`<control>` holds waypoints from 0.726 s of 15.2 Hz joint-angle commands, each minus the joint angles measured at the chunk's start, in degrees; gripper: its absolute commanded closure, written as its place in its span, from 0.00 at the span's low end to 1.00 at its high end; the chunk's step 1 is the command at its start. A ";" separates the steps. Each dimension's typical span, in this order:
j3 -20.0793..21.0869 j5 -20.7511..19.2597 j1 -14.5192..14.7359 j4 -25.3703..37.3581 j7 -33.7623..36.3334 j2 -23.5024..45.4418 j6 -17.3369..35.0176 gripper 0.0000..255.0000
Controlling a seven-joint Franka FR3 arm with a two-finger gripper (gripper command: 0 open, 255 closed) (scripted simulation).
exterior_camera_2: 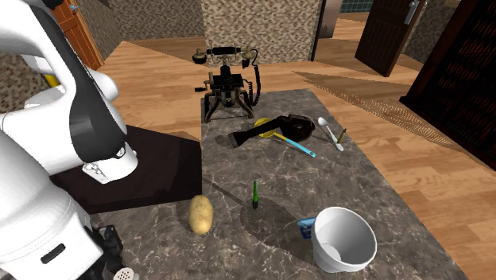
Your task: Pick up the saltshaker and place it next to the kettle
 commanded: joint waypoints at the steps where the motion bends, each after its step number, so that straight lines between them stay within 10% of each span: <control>1: 0.05 0.67 -0.03 -0.79 -0.49 0.87 1.57 1.00; 11: 0.31 2.81 -0.26 -2.36 -2.10 3.52 5.43 1.00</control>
